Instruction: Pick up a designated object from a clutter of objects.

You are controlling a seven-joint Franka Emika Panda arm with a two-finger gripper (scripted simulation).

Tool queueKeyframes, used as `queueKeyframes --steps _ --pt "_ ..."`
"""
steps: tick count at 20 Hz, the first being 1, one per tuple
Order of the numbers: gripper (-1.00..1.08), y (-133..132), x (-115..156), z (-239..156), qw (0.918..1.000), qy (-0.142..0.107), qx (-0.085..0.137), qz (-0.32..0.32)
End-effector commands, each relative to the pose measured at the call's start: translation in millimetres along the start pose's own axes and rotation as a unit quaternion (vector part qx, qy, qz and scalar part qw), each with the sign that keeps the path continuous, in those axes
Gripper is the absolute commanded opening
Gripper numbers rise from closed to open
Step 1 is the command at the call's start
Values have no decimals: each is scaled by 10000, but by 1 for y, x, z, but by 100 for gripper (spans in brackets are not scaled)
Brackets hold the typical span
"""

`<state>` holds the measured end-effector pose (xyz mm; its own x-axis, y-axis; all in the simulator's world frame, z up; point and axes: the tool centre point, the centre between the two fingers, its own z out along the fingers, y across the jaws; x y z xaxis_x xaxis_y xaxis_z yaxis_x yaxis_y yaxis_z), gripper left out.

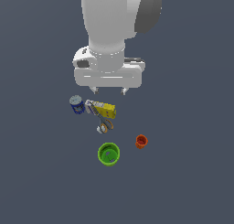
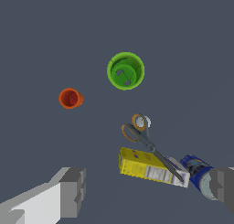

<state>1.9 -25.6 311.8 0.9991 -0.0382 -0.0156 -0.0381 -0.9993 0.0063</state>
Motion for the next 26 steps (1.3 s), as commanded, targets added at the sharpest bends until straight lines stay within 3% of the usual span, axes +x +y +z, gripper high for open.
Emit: queueKeyframes --steps 1,15,26 --pt "100 0 0 0 10000 0 0 0" --pt "100 -17 -4 -1 9997 -70 -119 -181" --pt "100 -43 22 41 9998 -33 -114 -143"
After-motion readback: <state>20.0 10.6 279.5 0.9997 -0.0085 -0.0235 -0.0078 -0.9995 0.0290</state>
